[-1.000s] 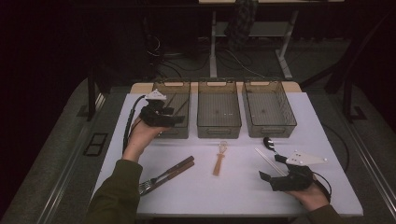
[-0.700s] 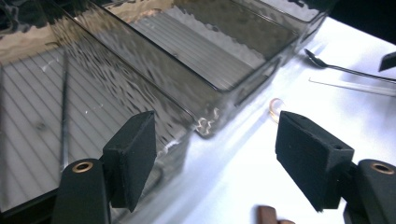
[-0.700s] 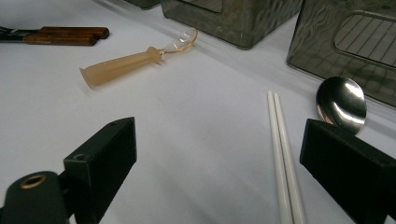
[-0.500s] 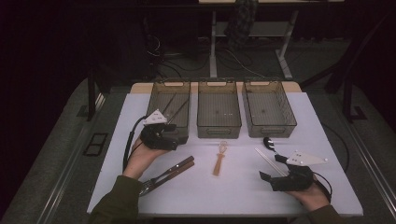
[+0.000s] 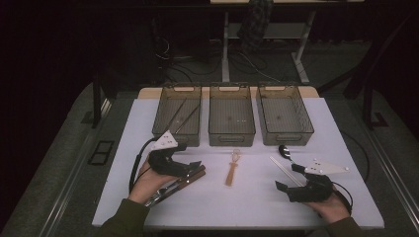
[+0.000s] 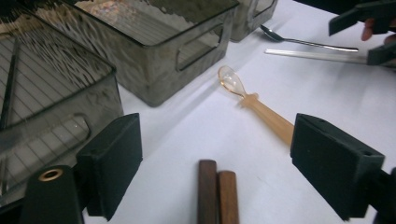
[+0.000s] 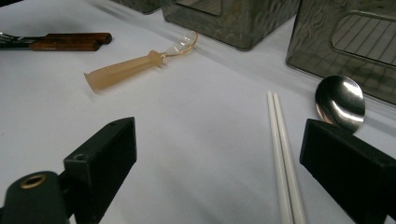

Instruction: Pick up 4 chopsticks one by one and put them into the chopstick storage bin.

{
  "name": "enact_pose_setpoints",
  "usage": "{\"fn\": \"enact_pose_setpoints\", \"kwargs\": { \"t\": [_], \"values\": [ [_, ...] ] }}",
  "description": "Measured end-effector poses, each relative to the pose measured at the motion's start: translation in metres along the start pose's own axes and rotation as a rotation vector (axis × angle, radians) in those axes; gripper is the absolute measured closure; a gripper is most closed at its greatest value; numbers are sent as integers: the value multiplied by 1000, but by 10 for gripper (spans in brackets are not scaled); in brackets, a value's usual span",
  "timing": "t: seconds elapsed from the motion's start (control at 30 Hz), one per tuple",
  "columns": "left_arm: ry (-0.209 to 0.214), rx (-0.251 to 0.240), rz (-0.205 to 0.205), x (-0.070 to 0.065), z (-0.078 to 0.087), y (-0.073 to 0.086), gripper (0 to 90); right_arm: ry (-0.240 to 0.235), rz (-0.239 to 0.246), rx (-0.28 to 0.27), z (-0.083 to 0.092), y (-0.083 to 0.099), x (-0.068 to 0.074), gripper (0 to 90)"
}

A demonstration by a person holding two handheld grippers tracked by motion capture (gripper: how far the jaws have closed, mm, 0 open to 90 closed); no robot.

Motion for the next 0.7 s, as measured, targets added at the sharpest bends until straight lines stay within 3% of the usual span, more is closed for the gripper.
{"fn": "enact_pose_setpoints", "kwargs": {
  "t": [0.17, 0.23, 0.4, 0.53, 0.7],
  "values": [
    [-12, -10, -8, -8, 6, 14, 131, 9, 7, -1, 1, -1, -1, 105],
    [-8, 3, -31, -13, 7, 22, 110, 11, 6, -1, 2, -1, -1, 105],
    [16, 1, -26, -19, 13, 35, 50, 16, 0, 9, 3, 0, -3, 105],
    [61, 4, -13, -22, 11, 43, 4, 7, -1, 35, 4, -2, -1, 105],
    [77, 11, -39, -21, 7, 45, 0, -5, 15, 68, 8, -7, -1, 105]
  ]
}}
Point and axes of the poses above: each handheld gripper's, and its own axes: z roughly backward along the jaws, y roughly out of its underside, x roughly to its left, the point moved 6 cm from there along -z, roughly forward along the jaws, and after that the axes turned 1 degree about -x, right-handed, at the moved point
